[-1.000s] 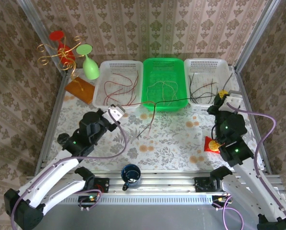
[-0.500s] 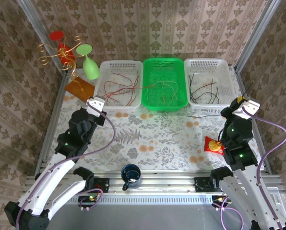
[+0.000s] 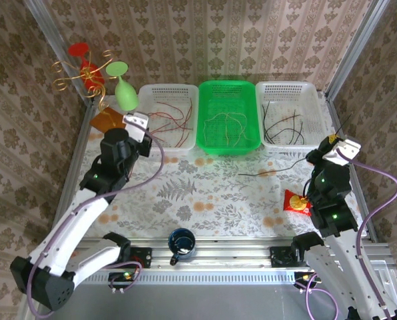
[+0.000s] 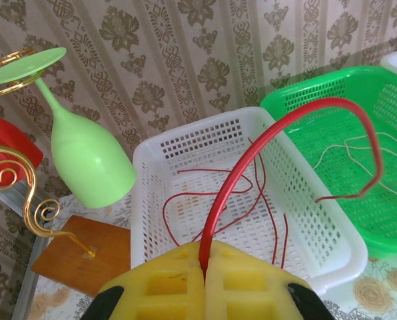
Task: Untangle the cables
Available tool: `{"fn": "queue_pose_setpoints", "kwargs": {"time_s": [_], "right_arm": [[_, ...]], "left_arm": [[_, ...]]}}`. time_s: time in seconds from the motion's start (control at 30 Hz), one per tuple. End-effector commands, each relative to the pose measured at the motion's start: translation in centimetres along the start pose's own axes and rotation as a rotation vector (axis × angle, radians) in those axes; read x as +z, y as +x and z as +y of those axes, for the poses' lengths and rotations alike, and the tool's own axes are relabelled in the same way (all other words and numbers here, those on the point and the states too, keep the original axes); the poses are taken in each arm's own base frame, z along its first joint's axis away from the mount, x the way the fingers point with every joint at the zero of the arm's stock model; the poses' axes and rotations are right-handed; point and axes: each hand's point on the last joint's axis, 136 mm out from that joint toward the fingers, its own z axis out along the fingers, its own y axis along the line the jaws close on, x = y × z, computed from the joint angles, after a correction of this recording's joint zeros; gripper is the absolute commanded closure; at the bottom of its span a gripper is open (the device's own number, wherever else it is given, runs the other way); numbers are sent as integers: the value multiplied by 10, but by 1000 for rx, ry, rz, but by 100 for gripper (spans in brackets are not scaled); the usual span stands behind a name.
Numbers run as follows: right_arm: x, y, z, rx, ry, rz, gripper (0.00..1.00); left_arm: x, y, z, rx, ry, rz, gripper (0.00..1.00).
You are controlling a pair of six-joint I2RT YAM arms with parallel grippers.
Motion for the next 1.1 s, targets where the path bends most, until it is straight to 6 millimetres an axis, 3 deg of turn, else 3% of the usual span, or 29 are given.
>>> {"fn": "queue_pose_setpoints", "kwargs": {"time_s": [0.0, 0.27, 0.77, 1.07], "right_arm": [[-3, -6, 0, 30, -16, -10, 100], [-6, -9, 0, 9, -31, -12, 100], [-8, -8, 3, 23, -55, 0, 100], [-14, -12, -1, 26, -61, 1, 100]], "left_arm": [[13, -16, 4, -32, 3, -6, 100], [53, -25, 21, -39, -20, 31, 100], [145, -18, 10, 51, 55, 67, 100], [186, -10, -3, 101, 102, 79, 100]]}}
